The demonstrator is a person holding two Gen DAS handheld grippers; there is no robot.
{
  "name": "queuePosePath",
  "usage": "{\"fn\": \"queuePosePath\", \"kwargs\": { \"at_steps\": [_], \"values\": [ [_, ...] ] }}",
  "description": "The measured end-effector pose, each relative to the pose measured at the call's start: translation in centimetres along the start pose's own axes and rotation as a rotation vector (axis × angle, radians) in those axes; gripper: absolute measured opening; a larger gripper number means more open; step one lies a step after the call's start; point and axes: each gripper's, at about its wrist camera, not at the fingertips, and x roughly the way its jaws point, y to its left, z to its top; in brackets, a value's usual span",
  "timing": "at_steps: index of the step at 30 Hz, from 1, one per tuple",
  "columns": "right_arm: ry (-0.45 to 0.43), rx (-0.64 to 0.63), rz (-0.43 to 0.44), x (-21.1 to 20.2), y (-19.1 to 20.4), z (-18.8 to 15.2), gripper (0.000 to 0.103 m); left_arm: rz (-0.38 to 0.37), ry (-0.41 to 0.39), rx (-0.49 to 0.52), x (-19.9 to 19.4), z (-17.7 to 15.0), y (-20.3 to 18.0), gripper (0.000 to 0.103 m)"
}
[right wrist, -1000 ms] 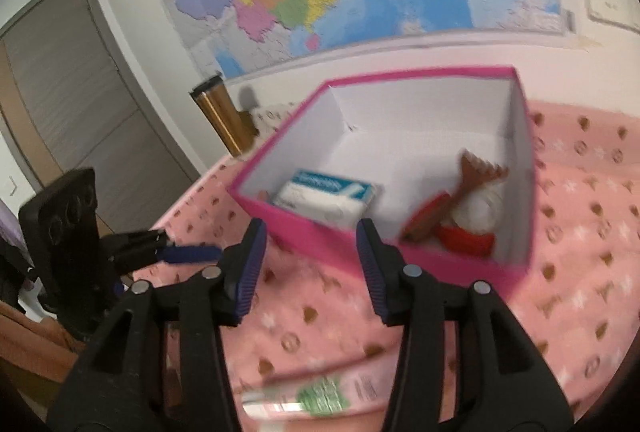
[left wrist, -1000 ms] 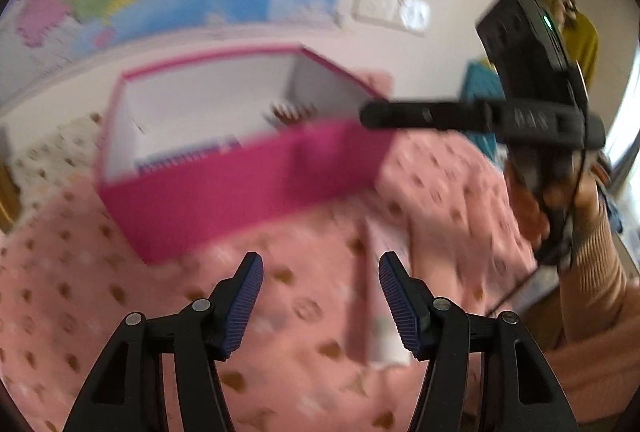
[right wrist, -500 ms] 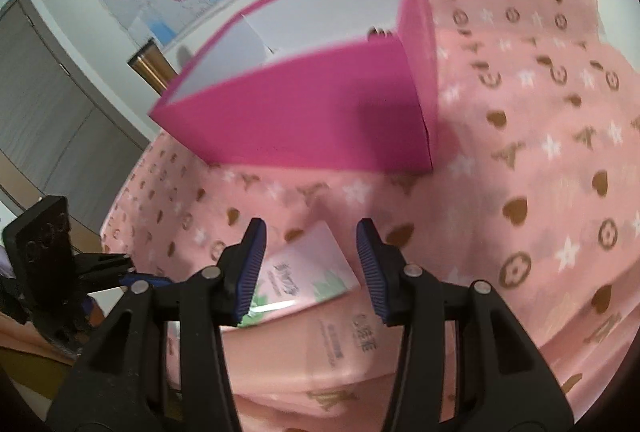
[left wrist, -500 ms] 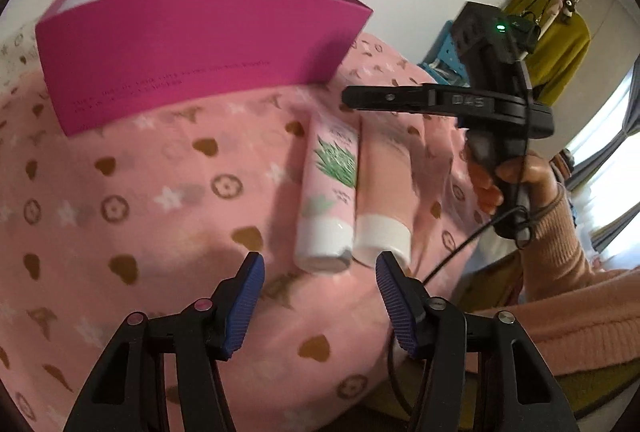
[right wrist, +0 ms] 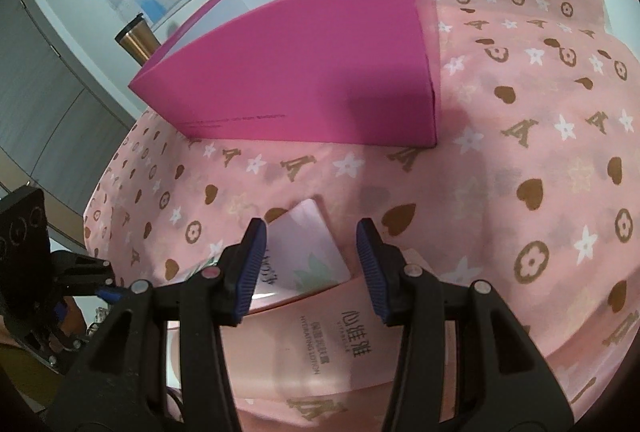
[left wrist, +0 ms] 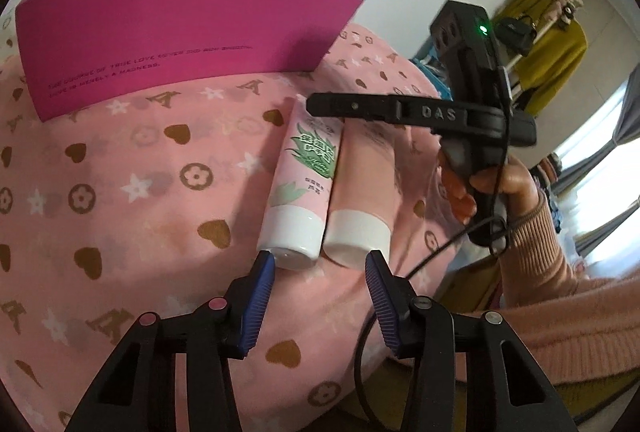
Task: Organize rigid objects
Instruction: 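Move the right gripper to the white-and-green lotion tube, then close the right gripper on the lotion tube and lift it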
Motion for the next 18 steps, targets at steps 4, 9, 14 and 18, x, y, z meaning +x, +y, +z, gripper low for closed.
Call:
{"fn": "queuePosePath", "kwargs": {
  "at_steps": [4, 9, 14, 18],
  "values": [
    [0.006, -0.009, 0.002, 0.1, 0.3, 0.0, 0.049, 0.017, -0.019, -0.029, -0.2, 0.4, 0.8, 0.047],
    [0.014, -0.024, 0.0, 0.2, 0.7, -0.1, 0.05, 0.074, -0.052, -0.049, -0.6, 1.4, 1.7, 0.047],
    [0.012, -0.016, 0.006, 0.1, 0.7, -0.1, 0.05, 0.112, -0.073, -0.067, -0.6, 2.6, 2.7, 0.047],
    [0.007, -0.009, 0.012, 0.0, 0.7, -0.2, 0.05, 0.134, -0.095, -0.078, -0.6, 3.5, 3.3, 0.047]
  ]
}}
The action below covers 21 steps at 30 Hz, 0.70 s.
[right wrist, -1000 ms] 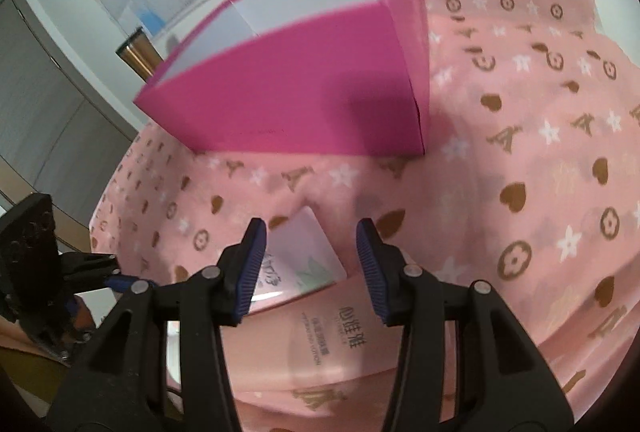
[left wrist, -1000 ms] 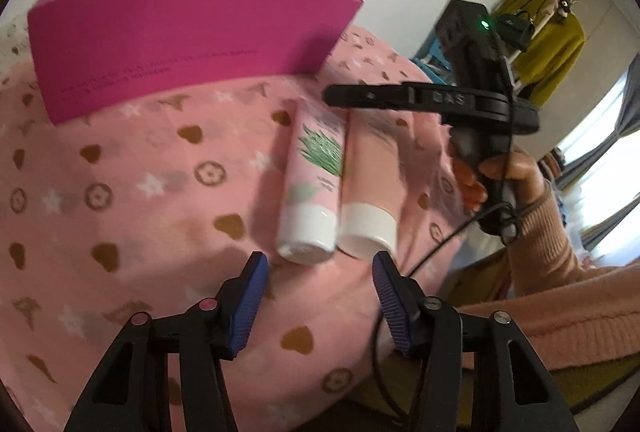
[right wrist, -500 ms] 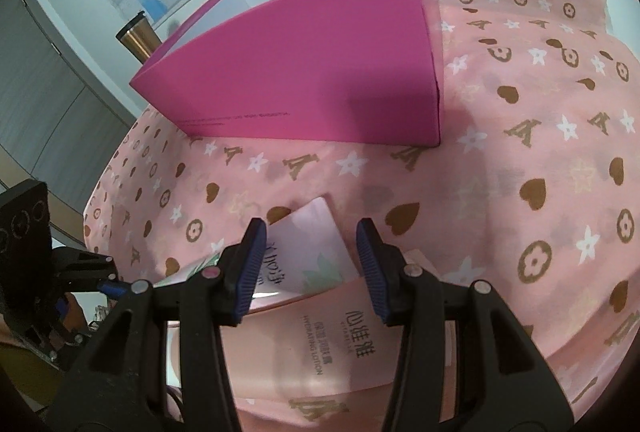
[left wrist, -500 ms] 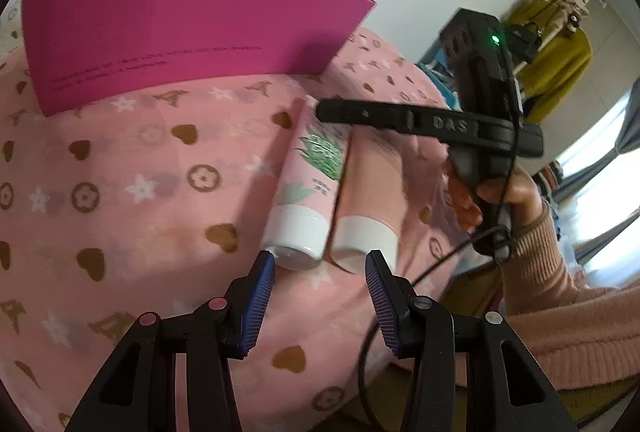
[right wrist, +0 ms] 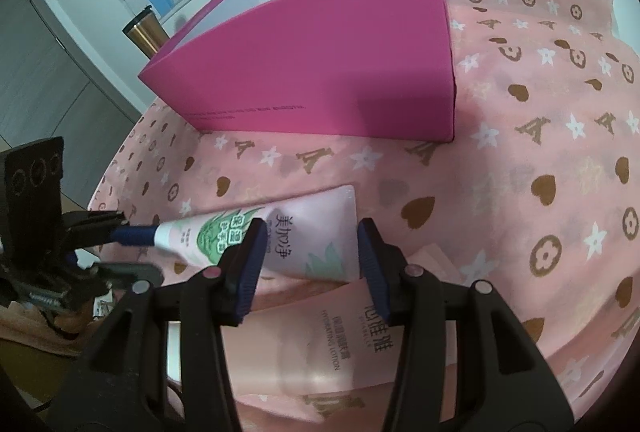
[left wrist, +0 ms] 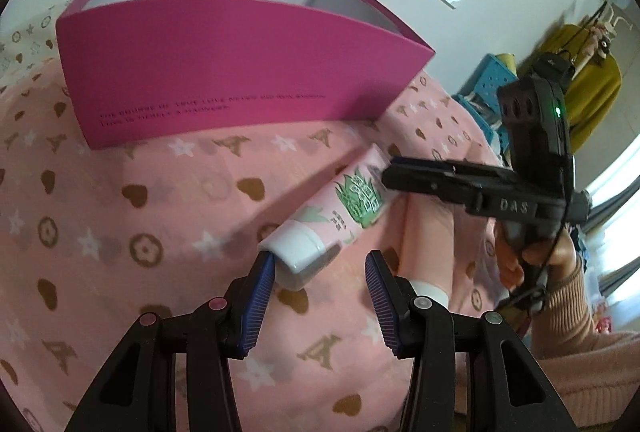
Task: Organize rigid objects
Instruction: 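Close the right gripper on the lotion tube and lift it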
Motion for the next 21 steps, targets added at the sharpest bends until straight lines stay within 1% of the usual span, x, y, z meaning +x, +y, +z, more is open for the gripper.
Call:
{"fn": "queuePosePath", "kwargs": {
  "at_steps": [7, 21],
  "values": [
    [-0.019, 0.016, -0.003, -0.2, 0.2, -0.1, 0.05, 0.035, -0.019, 0.007, 0.1, 0.8, 0.0, 0.047],
    [-0.076, 0.024, -0.026, -1.9, 0.7, -0.1, 0.05, 0.061, -0.06, 0.056, -1.3, 1.7, -1.0, 0.047]
  ]
}}
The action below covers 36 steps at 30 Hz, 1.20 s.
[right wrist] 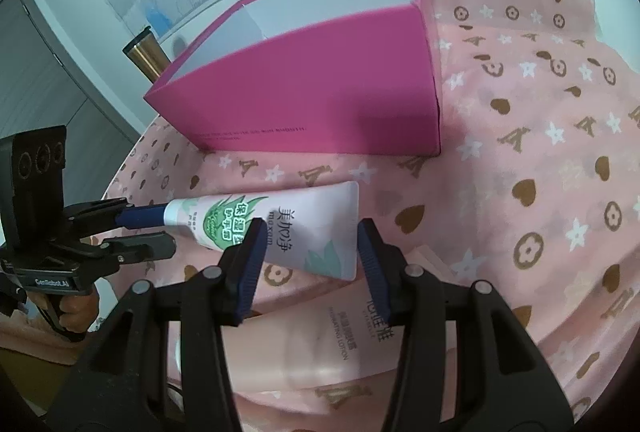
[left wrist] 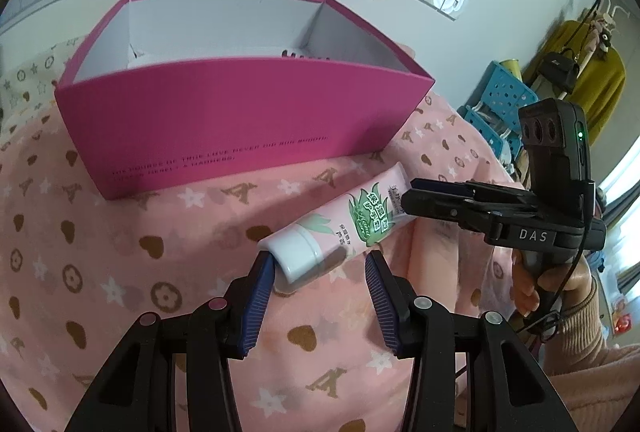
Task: Organize rigid objects
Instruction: 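Close the right gripper on the lotion tube and lift it, then carry the lotion tube into the magenta box and open the right gripper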
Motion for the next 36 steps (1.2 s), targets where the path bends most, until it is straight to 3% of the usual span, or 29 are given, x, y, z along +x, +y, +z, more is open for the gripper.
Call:
{"fn": "queuePosePath", "kwargs": {
  "at_steps": [36],
  "values": [
    [-0.14, -0.033, 0.009, -4.2, 1.0, 2.6, 0.05, 0.006, -0.121, 0.066, -2.9, 3.3, -1.6, 0.047]
  ]
}}
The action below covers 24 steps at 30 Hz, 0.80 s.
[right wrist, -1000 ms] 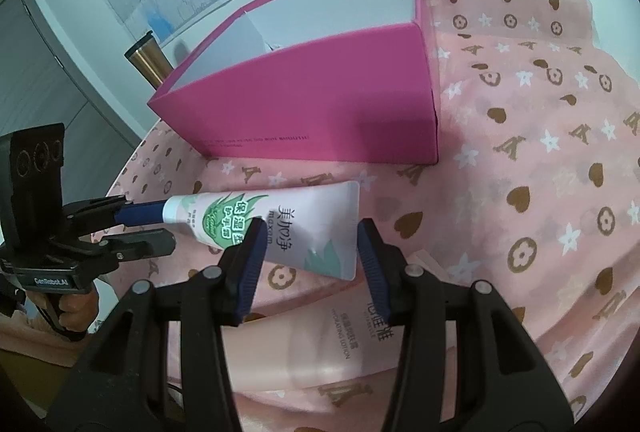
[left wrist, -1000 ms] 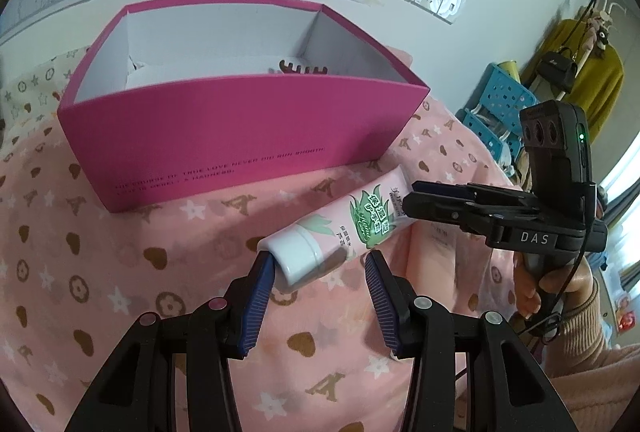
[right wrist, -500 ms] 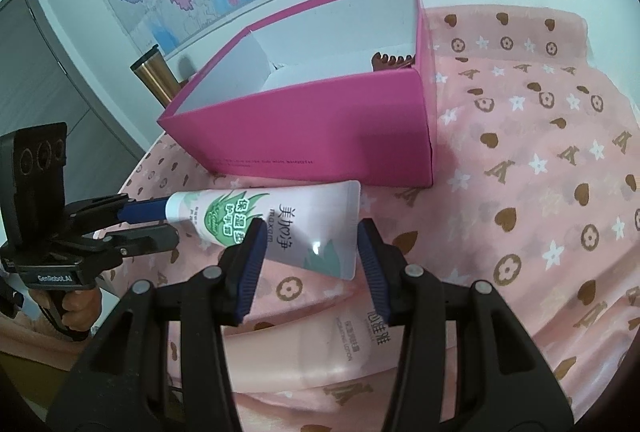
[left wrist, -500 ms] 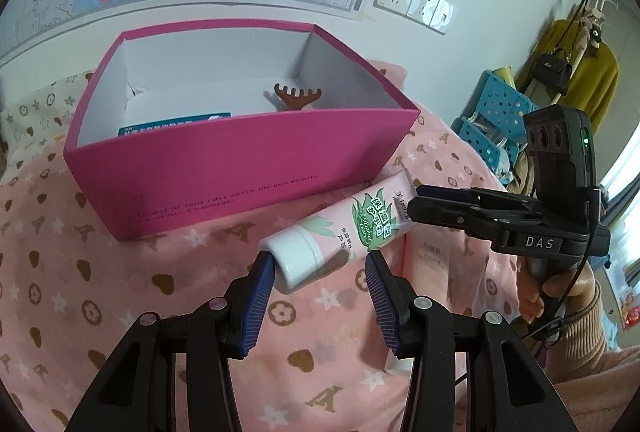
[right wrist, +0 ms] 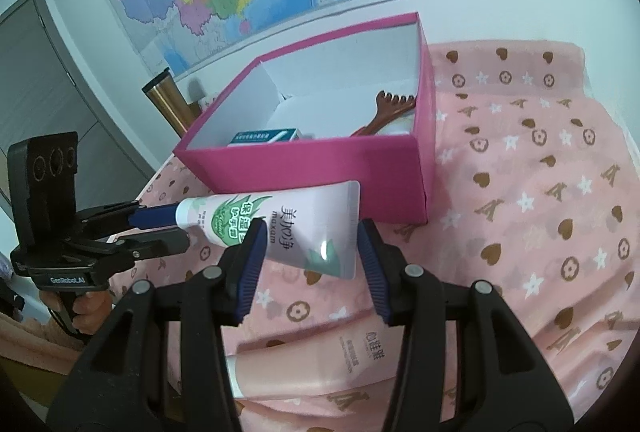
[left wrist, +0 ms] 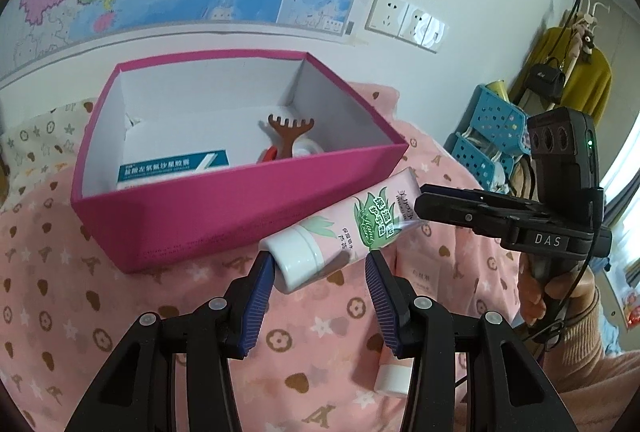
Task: Organize rigid objects
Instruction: 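Carry the lotion tube into the magenta box and open the right gripper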
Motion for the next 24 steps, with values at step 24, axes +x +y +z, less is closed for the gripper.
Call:
{"fn": "queuePosePath", "kwargs": {
  "at_steps": [24],
  "values": [
    [-0.081, -0.039, -0.016, -0.8, 0.2, 4.7, 0.05, -0.006, -0.08, 0.018, -0.8, 4.1, 0.4, 0.047]
  ]
}}
